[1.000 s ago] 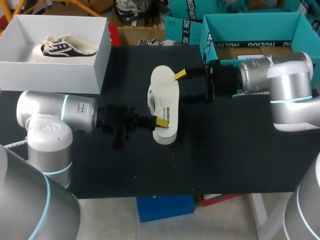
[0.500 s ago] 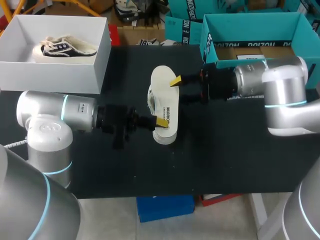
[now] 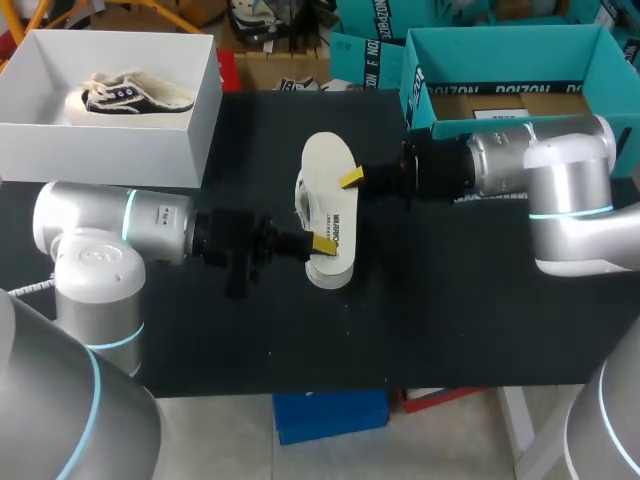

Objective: Take the shoe out of the shoebox, open the shoe tongue, remove and reinsert the insole, then place the shoe into the shoebox

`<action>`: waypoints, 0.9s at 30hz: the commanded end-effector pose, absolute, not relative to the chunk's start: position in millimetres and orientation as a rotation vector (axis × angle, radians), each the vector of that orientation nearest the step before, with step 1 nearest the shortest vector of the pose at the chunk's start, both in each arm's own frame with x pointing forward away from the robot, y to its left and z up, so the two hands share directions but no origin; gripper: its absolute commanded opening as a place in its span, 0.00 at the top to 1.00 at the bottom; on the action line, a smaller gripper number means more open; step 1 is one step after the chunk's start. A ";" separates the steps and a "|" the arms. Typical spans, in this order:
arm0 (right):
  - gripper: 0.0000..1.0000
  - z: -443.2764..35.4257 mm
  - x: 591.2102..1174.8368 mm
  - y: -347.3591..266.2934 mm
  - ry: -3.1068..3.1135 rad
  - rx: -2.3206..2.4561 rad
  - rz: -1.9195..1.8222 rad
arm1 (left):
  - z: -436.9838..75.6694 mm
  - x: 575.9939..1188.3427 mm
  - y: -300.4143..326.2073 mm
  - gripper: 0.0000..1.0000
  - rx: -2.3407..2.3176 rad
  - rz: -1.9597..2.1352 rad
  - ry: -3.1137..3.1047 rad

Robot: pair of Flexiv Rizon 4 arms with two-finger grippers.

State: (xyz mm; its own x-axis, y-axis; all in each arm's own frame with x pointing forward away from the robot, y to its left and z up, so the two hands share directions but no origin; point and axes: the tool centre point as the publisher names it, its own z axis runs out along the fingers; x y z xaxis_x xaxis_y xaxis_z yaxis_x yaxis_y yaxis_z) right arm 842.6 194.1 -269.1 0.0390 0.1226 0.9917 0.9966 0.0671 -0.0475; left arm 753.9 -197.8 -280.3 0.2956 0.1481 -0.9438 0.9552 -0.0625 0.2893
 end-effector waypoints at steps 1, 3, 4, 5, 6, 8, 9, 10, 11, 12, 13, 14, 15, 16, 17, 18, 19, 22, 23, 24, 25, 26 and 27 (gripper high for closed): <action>1.00 -271.4 842.8 197.0 -1.297 -1.266 -1.065 | -281.0 753.0 -199.2 1.00 1.476 -0.927 1.076; 1.00 -271.4 842.8 197.0 -1.297 -1.266 -1.065 | -281.0 753.0 -199.2 1.00 1.476 -0.927 1.076; 1.00 -271.4 842.8 197.0 -1.297 -1.266 -1.065 | -281.0 753.0 -199.2 1.00 1.476 -0.927 1.076; 1.00 -271.4 842.8 197.0 -1.297 -1.266 -1.065 | -281.0 753.0 -199.2 1.00 1.476 -0.927 1.076; 1.00 -271.4 842.8 197.0 -1.297 -1.266 -1.065 | -281.0 753.0 -199.2 1.00 1.476 -0.927 1.076; 1.00 -271.4 842.8 197.0 -1.297 -1.266 -1.065 | -281.0 753.0 -199.2 1.00 1.476 -0.927 1.076; 1.00 -271.4 842.8 197.0 -1.297 -1.266 -1.065 | -281.0 753.0 -199.2 1.00 1.476 -0.927 1.076; 1.00 -271.4 842.8 197.0 -1.297 -1.266 -1.065 | -281.0 753.0 -199.2 1.00 1.476 -0.927 1.076; 1.00 -271.4 842.8 197.0 -1.297 -1.266 -1.065 | -281.0 753.0 -199.2 1.00 1.476 -0.927 1.076; 1.00 -271.4 842.8 197.0 -1.297 -1.266 -1.065 | -280.6 752.8 -199.0 0.95 1.482 -0.924 1.085; 1.00 -271.4 842.8 197.0 -1.297 -1.266 -1.065 | -279.7 752.8 -198.4 0.00 1.485 -0.921 1.095; 1.00 -271.4 842.8 197.0 -1.297 -1.266 -1.065 | -278.5 753.1 -197.0 0.00 1.490 -0.906 1.108; 1.00 -271.4 842.8 197.0 -1.297 -1.266 -1.065 | -277.4 753.8 -194.8 0.00 1.499 -0.899 1.122; 1.00 -271.4 842.8 197.0 -1.297 -1.266 -1.065 | -276.4 754.5 -192.0 0.00 1.506 -0.882 1.148; 1.00 -271.4 842.8 197.0 -1.297 -1.266 -1.065 | -275.7 755.4 -188.5 0.00 1.524 -0.856 1.190; 1.00 -271.4 842.8 197.0 -1.297 -1.266 -1.065 | -275.0 756.5 -185.0 0.00 1.546 -0.836 1.222; 1.00 -271.4 842.8 197.0 -1.297 -1.266 -1.065 | -273.6 756.7 -181.6 0.00 1.554 -0.827 1.241; 1.00 -271.4 842.8 197.0 -1.297 -1.266 -1.065 | -266.3 759.6 -168.7 0.00 1.607 -0.772 1.322; 1.00 -271.4 842.8 197.0 -1.297 -1.266 -1.065 | -262.3 760.3 -164.8 0.00 1.616 -0.759 1.357; 1.00 -271.4 842.8 197.0 -1.297 -1.266 -1.065 | -258.4 760.6 -162.1 0.00 1.648 -0.729 1.372; 1.00 -271.4 842.8 197.0 -1.297 -1.266 -1.065 | -253.9 760.5 -159.8 0.00 1.643 -0.725 1.399; 1.00 -271.4 842.8 197.0 -1.297 -1.266 -1.065 | -249.3 760.5 -158.2 0.00 1.665 -0.708 1.436; 1.00 -271.4 842.8 197.0 -1.297 -1.266 -1.065 | -244.7 760.4 -157.1 0.00 1.662 -0.695 1.472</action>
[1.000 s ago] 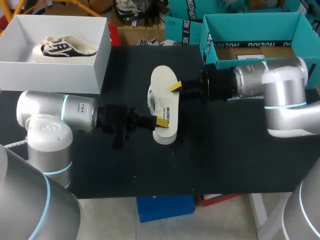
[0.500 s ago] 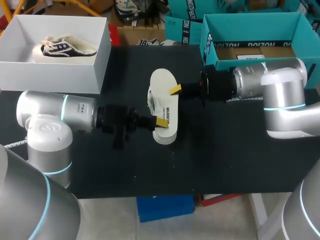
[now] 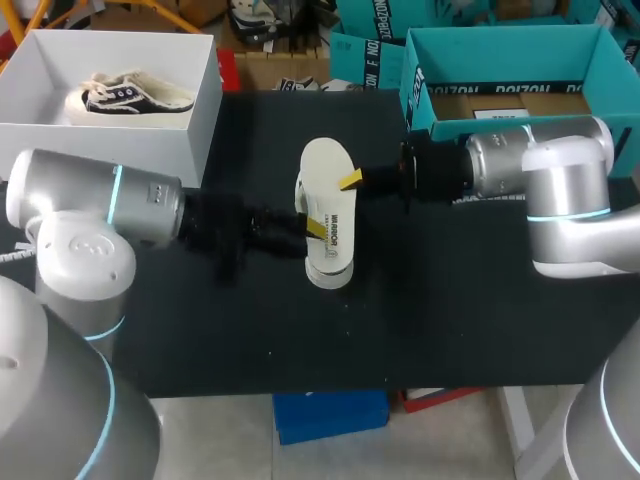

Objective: Take the shoe out of the shoebox, open the shoe tongue, remove and reinsert the insole, then place the shoe into the shoebox

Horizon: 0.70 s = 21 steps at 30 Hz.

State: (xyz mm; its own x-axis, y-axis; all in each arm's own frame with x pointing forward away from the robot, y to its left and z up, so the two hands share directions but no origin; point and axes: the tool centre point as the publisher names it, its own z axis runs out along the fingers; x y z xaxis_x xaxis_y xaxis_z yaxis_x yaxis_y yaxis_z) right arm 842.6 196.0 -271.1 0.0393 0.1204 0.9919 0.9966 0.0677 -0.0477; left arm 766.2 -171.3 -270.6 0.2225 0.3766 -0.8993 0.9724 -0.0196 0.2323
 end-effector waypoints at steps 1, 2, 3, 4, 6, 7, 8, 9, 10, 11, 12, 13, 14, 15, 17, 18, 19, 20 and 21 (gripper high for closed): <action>1.00 -271.4 842.8 197.0 -1.297 -1.266 -1.065 | -239.0 759.8 -156.3 0.00 1.663 -0.680 1.483; 1.00 -271.4 842.8 197.0 -1.297 -1.266 -1.065 | -232.6 758.0 -156.2 0.00 1.676 -0.671 1.480; 1.00 -271.4 842.8 197.0 -1.297 -1.266 -1.065 | -226.7 756.1 -156.2 0.00 1.691 -0.672 1.467; 1.00 -271.4 842.8 197.0 -1.297 -1.266 -1.065 | -220.9 754.1 -156.7 0.00 1.718 -0.671 1.451; 1.00 -271.4 842.8 197.0 -1.297 -1.266 -1.065 | -210.1 749.5 -158.0 0.00 1.807 -0.708 1.391; 1.00 -271.4 842.8 197.0 -1.297 -1.266 -1.065 | -205.8 749.0 -157.9 0.00 1.807 -0.703 1.404; 1.00 -271.4 842.8 197.0 -1.297 -1.266 -1.065 | -201.8 749.2 -157.9 0.00 1.834 -0.680 1.415; 1.00 -271.4 842.8 197.0 -1.297 -1.266 -1.065 | -198.3 749.5 -158.3 0.00 1.852 -0.639 1.436; 1.00 -271.4 842.8 197.0 -1.297 -1.266 -1.065 | -195.1 750.2 -158.4 0.00 1.870 -0.606 1.457; 1.00 -271.4 842.8 197.0 -1.297 -1.266 -1.065 | -193.1 750.3 -159.1 0.00 1.908 -0.583 1.492; 1.00 -271.4 842.8 197.0 -1.297 -1.266 -1.065 | -190.8 750.9 -160.7 0.00 1.908 -0.569 1.505; 1.00 -271.4 842.8 197.0 -1.297 -1.266 -1.065 | -187.8 751.1 -161.4 0.00 1.925 -0.528 1.523; 1.00 -271.4 842.8 197.0 -1.297 -1.266 -1.065 | -185.8 751.1 -162.2 0.00 1.968 -0.477 1.555; 1.00 -271.4 842.8 197.0 -1.297 -1.266 -1.065 | -184.1 751.1 -164.0 0.00 1.983 -0.477 1.570; 1.00 -271.4 842.8 197.0 -1.297 -1.266 -1.065 | -181.8 750.9 -167.2 0.00 2.037 -0.443 1.606; 1.00 -271.4 842.8 197.0 -1.297 -1.266 -1.065 | -179.8 751.6 -169.2 0.00 2.052 -0.428 1.618; 1.00 -271.4 842.8 197.0 -1.297 -1.266 -1.065 | -178.8 751.7 -170.1 0.00 2.070 -0.418 1.630; 1.00 -271.4 842.8 197.0 -1.297 -1.266 -1.065 | -177.3 752.2 -172.0 0.00 2.079 -0.407 1.636; 1.00 -271.4 842.8 197.0 -1.297 -1.266 -1.065 | -175.0 752.7 -173.5 0.00 2.092 -0.380 1.649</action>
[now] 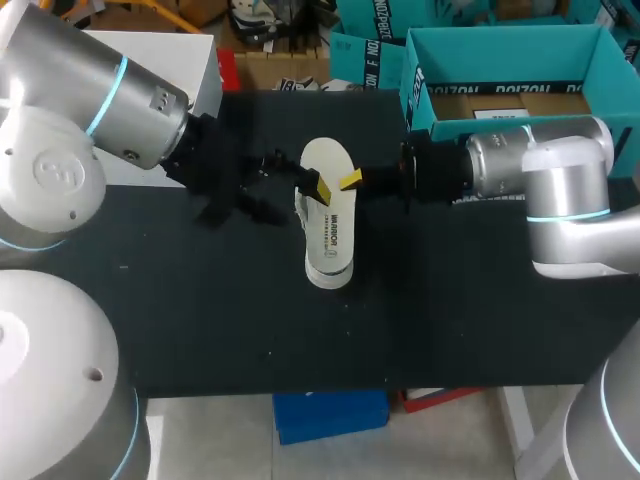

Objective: Take the shoe out of the shoebox, open the shoe tongue, remove and reinsert the insole, then place the shoe into the shoebox

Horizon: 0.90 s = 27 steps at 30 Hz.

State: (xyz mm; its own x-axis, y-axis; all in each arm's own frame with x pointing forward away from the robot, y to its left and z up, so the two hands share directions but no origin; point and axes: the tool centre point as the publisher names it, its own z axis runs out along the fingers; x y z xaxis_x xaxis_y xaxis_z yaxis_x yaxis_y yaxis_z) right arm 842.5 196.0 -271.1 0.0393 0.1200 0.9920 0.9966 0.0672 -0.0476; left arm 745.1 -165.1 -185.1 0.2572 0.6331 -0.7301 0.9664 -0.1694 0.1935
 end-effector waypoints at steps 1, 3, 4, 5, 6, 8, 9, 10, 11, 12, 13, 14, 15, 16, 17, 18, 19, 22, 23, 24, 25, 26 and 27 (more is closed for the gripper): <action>1.00 -271.4 842.8 197.0 -1.297 -1.266 -1.065 | -172.6 753.4 -174.6 0.00 2.114 -0.341 1.672; 1.00 -271.4 842.8 197.0 -1.297 -1.266 -1.065 | -169.1 754.6 -176.7 0.00 2.140 -0.264 1.696; 1.00 -271.4 842.8 197.0 -1.297 -1.266 -1.065 | -168.2 755.2 -177.2 0.00 2.161 -0.205 1.716; 1.00 -271.4 842.8 197.0 -1.297 -1.266 -1.065 | -167.9 755.9 -178.3 0.00 2.172 -0.186 1.714; 1.00 -271.4 842.8 197.0 -1.297 -1.266 -1.065 | -165.9 755.4 -180.8 0.00 2.178 -0.181 1.683; 1.00 -271.4 842.8 197.0 -1.297 -1.266 -1.065 | -159.4 753.9 -187.8 0.00 2.175 -0.102 1.560; 1.00 -271.4 842.8 197.0 -1.297 -1.266 -1.065 | -158.4 753.0 -190.1 0.00 2.187 -0.079 1.519; 1.00 -271.4 842.8 197.0 -1.297 -1.266 -1.065 | -158.4 753.0 -190.1 0.00 2.187 -0.079 1.519; 1.00 -271.4 842.8 197.0 -1.297 -1.266 -1.065 | -158.4 753.0 -190.1 0.00 2.187 -0.079 1.519; 1.00 -271.4 842.8 197.0 -1.297 -1.266 -1.065 | -158.4 753.0 -190.1 0.00 2.187 -0.079 1.519; 1.00 -271.4 842.8 197.0 -1.297 -1.266 -1.065 | -158.4 753.0 -190.1 0.00 2.187 -0.079 1.519; 1.00 -271.4 842.8 197.0 -1.297 -1.266 -1.065 | -158.4 753.0 -190.1 0.00 2.187 -0.079 1.519; 1.00 -271.4 842.8 197.0 -1.297 -1.266 -1.065 | -158.4 753.0 -190.1 0.00 2.187 -0.079 1.519; 1.00 -271.4 842.8 197.0 -1.297 -1.266 -1.065 | -158.4 753.0 -190.1 0.00 2.187 -0.079 1.519; 1.00 -271.4 842.8 197.0 -1.297 -1.266 -1.065 | -158.4 753.0 -190.1 0.00 2.187 -0.079 1.519; 1.00 -271.4 842.8 197.0 -1.297 -1.266 -1.065 | -158.4 753.0 -190.1 0.00 2.187 -0.079 1.519; 1.00 -271.4 842.8 197.0 -1.297 -1.266 -1.065 | -158.4 753.0 -190.1 0.00 2.187 -0.079 1.519; 1.00 -271.4 842.8 197.0 -1.297 -1.266 -1.065 | -158.4 753.0 -190.1 0.00 2.187 -0.079 1.519; 1.00 -271.4 842.8 197.0 -1.297 -1.266 -1.065 | -158.4 753.0 -190.1 0.00 2.187 -0.079 1.519; 1.00 -271.4 842.8 197.0 -1.297 -1.266 -1.065 | -158.4 753.0 -190.1 0.00 2.187 -0.079 1.519; 1.00 -271.4 842.8 197.0 -1.297 -1.266 -1.065 | -159.4 755.6 -192.8 0.00 2.188 -0.099 1.551; 1.00 -271.4 842.8 197.0 -1.297 -1.266 -1.065 | -160.6 759.0 -195.0 0.00 2.184 -0.094 1.614; 1.00 -271.4 842.8 197.0 -1.297 -1.266 -1.065 | -161.5 761.3 -196.3 0.00 2.192 -0.121 1.641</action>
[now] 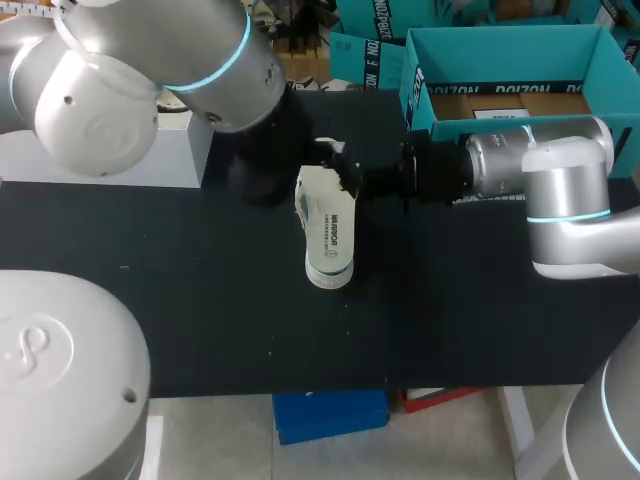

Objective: Take the shoe out of the shoebox, open the shoe tongue, remove and reinsert the insole, then place the shoe into the shoebox

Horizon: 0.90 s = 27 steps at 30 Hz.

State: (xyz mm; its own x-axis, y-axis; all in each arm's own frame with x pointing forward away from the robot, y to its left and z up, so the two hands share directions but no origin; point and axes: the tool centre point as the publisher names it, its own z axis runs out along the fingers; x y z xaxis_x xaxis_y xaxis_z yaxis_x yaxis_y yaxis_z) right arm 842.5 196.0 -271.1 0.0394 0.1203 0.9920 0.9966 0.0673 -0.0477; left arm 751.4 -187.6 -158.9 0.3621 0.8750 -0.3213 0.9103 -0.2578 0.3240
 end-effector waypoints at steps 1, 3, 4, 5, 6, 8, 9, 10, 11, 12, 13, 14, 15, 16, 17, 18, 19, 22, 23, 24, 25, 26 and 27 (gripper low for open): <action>1.00 -271.4 842.8 197.0 -1.297 -1.266 -1.065 | -162.0 762.7 -197.2 0.00 2.188 -0.127 1.668; 1.00 -271.4 842.8 197.0 -1.297 -1.266 -1.065 | -163.5 765.3 -198.3 0.00 2.175 -0.143 1.748; 1.00 -271.4 842.8 197.0 -1.297 -1.266 -1.065 | -163.9 765.3 -198.4 0.00 2.172 -0.148 1.767; 1.00 -271.4 842.8 197.0 -1.297 -1.266 -1.065 | -164.6 765.6 -198.3 0.00 2.162 -0.135 1.799; 1.00 -271.4 842.8 197.0 -1.297 -1.266 -1.065 | -165.4 765.6 -198.2 0.00 2.162 -0.117 1.828; 1.00 -271.4 842.8 197.0 -1.297 -1.266 -1.065 | -166.5 765.4 -198.4 0.00 2.163 -0.108 1.864; 1.00 -271.4 842.8 197.0 -1.297 -1.266 -1.065 | -167.1 765.2 -198.8 0.00 2.167 -0.084 1.880; 1.00 -271.4 842.8 197.0 -1.297 -1.266 -1.065 | -167.5 764.7 -199.4 0.00 2.171 -0.071 1.891; 1.00 -271.4 842.8 197.0 -1.297 -1.266 -1.065 | -167.7 764.2 -200.0 0.00 2.170 -0.056 1.915; 1.00 -271.4 842.8 197.0 -1.297 -1.266 -1.065 | -168.1 763.9 -200.9 0.00 2.171 -0.032 1.929; 1.00 -271.4 842.8 197.0 -1.297 -1.266 -1.065 | -168.2 763.5 -202.1 0.00 2.173 -0.018 1.935; 1.00 -271.4 842.8 197.0 -1.297 -1.266 -1.065 | -168.3 763.2 -203.3 0.00 2.175 -0.013 1.945; 1.00 -271.4 842.8 197.0 -1.297 -1.266 -1.065 | -168.7 763.7 -204.5 0.00 2.172 -0.014 1.961; 1.00 -271.4 842.8 197.0 -1.297 -1.266 -1.065 | -169.0 764.3 -205.4 0.00 2.171 -0.012 1.974; 1.00 -271.4 842.8 197.0 -1.297 -1.266 -1.065 | -169.4 764.8 -206.2 0.00 2.165 -0.007 1.987; 1.00 -271.4 842.8 197.0 -1.297 -1.266 -1.065 | -169.6 765.5 -207.0 0.00 2.158 -0.002 2.005; 1.00 -271.4 842.8 197.0 -1.297 -1.266 -1.065 | -170.3 766.7 -207.8 0.00 2.153 -0.002 2.019; 1.00 -271.4 842.8 197.0 -1.297 -1.266 -1.065 | -173.9 771.6 -209.8 0.00 2.153 -0.007 2.048; 1.00 -271.4 842.8 197.0 -1.297 -1.266 -1.065 | -175.5 774.1 -210.2 0.00 2.149 -0.028 2.055; 1.00 -271.4 842.8 197.0 -1.297 -1.266 -1.065 | -177.1 777.4 -210.1 0.00 2.144 -0.033 2.068; 1.00 -271.4 842.8 197.0 -1.297 -1.266 -1.065 | -178.1 780.1 -210.1 0.00 2.142 -0.031 2.071; 1.00 -271.4 842.8 197.0 -1.297 -1.266 -1.065 | -178.9 783.2 -210.2 0.00 2.139 -0.031 2.075; 1.00 -271.4 842.8 197.0 -1.297 -1.266 -1.065 | -179.8 785.9 -210.6 0.00 2.138 -0.033 2.079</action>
State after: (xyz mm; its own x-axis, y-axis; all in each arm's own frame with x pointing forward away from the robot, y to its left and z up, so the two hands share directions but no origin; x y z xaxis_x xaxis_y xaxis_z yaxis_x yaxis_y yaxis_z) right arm 842.5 195.9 -271.0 0.0394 0.1207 0.9919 0.9966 0.0675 -0.0478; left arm 775.3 -202.2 -175.1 0.0366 0.9877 -0.1518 0.9934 -0.0194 0.1133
